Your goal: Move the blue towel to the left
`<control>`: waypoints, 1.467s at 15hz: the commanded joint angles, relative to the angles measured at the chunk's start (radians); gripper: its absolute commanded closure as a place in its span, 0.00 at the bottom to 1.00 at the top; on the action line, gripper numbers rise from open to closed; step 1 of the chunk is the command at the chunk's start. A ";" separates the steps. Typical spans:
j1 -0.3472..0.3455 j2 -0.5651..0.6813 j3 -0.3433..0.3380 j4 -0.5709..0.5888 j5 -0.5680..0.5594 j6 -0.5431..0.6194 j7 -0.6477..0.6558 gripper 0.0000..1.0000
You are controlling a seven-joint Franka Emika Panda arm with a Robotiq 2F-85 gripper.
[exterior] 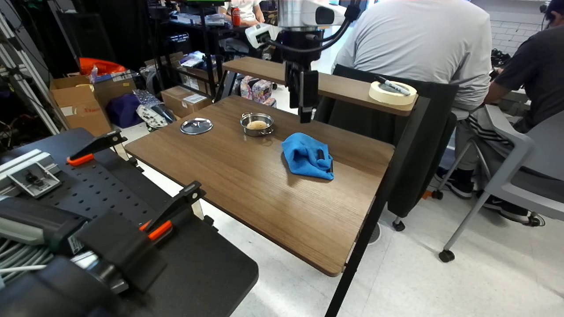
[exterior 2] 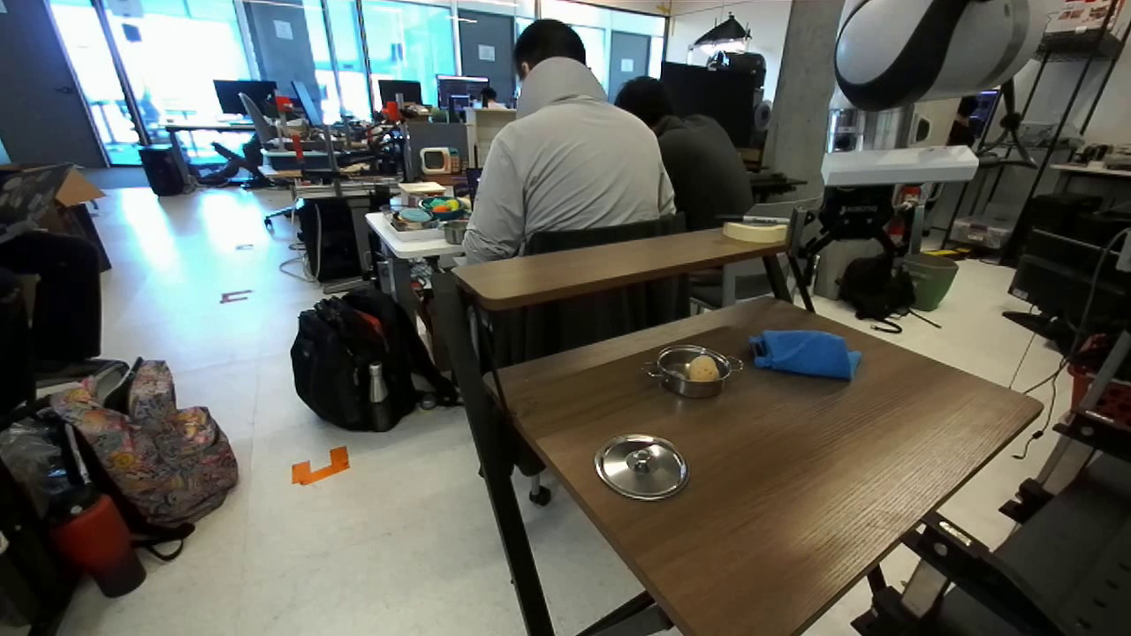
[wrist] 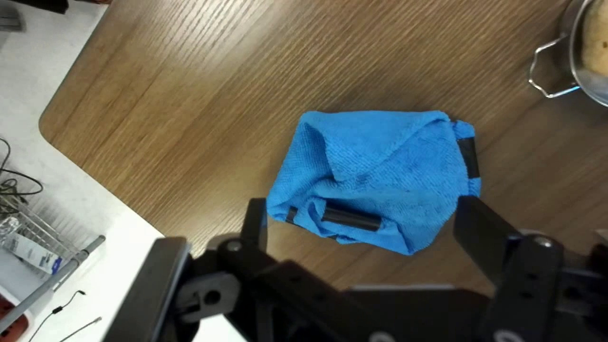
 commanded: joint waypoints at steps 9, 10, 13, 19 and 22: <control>0.048 0.057 -0.044 0.053 0.009 -0.004 0.004 0.00; 0.050 0.076 -0.048 0.069 0.011 -0.010 0.003 0.00; 0.043 0.156 -0.052 0.136 0.019 -0.026 -0.017 0.00; 0.032 0.312 -0.072 0.293 0.030 -0.072 -0.022 0.00; 0.026 0.377 -0.069 0.363 0.035 -0.078 -0.033 0.00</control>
